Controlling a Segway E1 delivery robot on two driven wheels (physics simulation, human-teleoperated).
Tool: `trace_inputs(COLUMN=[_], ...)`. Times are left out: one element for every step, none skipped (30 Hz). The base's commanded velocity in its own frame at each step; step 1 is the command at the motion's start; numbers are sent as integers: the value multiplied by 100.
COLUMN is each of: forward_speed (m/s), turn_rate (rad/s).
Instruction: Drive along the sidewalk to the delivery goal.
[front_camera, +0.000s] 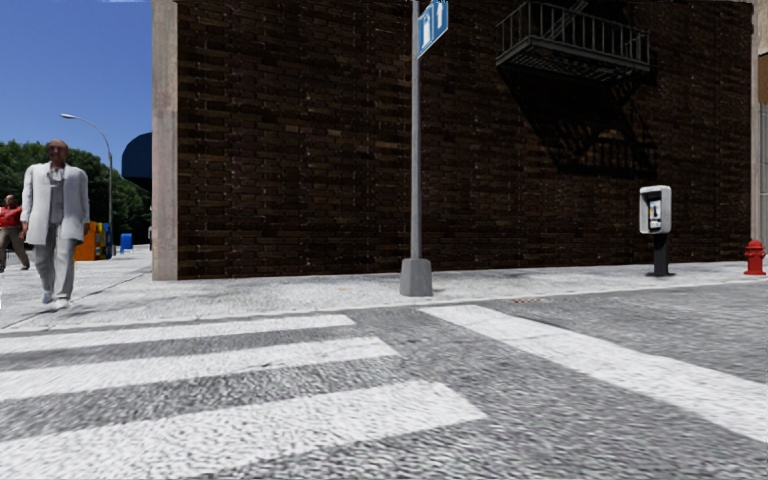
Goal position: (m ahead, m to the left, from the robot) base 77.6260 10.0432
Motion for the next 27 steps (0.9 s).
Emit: trace_inputs(forward_speed=[126, 126, 126, 126, 126, 126, 126, 126, 126, 126, 126, 126, 126, 126, 127, 127, 127, 127, 127, 127, 127, 127, 127, 127, 127, 127, 127], turn_rate=[36, 36, 36, 36, 36, 36, 36, 36, 38, 38, 39, 39, 39, 39, 39, 39, 39, 39, 39, 39, 39, 39, 39, 39, 39, 39, 39])
